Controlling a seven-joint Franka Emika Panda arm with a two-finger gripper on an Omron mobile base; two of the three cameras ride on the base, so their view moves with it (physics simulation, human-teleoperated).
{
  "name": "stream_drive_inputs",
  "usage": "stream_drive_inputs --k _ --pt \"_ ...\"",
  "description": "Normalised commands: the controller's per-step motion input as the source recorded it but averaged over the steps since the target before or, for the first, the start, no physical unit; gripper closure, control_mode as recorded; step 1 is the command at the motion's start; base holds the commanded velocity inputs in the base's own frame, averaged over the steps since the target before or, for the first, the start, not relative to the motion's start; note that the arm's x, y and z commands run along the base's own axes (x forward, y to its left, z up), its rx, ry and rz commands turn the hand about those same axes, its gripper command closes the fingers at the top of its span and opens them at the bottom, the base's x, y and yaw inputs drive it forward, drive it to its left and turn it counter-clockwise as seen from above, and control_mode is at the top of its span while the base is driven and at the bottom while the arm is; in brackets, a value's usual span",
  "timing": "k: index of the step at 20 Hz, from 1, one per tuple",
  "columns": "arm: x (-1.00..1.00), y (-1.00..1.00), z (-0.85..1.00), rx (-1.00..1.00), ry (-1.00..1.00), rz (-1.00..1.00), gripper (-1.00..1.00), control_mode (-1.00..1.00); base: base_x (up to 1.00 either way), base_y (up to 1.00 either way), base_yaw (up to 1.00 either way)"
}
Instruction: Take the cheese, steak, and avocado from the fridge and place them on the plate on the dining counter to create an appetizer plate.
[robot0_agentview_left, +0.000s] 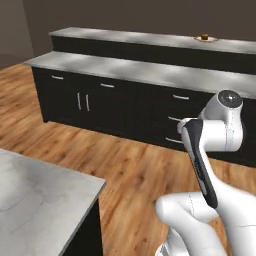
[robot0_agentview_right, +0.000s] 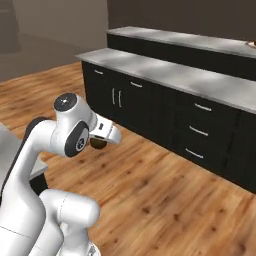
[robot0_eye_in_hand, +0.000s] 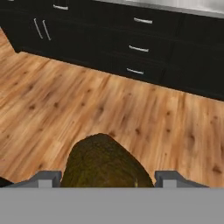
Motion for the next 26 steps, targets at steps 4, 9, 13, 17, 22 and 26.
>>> stream_drive_inputs --k 4,9,13,17,22,26 --pt "0.00 0.00 0.00 0.00 0.00 0.00 1.00 1.00 1.00 -0.41 0.55" --pt "0.00 0.00 0.00 0.00 0.00 0.00 1.00 1.00 1.00 -0.44 0.54" --pt "0.00 0.00 0.00 0.00 0.00 0.00 1.00 1.00 1.00 -0.45 0.52" --pt "0.00 0.00 0.00 0.00 0.00 0.00 1.00 1.00 1.00 -0.39 0.50" --pt "0.00 0.00 0.00 0.00 0.00 0.00 1.00 1.00 1.00 -0.36 0.46" --pt "0.00 0.00 0.00 0.00 0.00 0.00 1.00 1.00 1.00 -0.33 0.38"
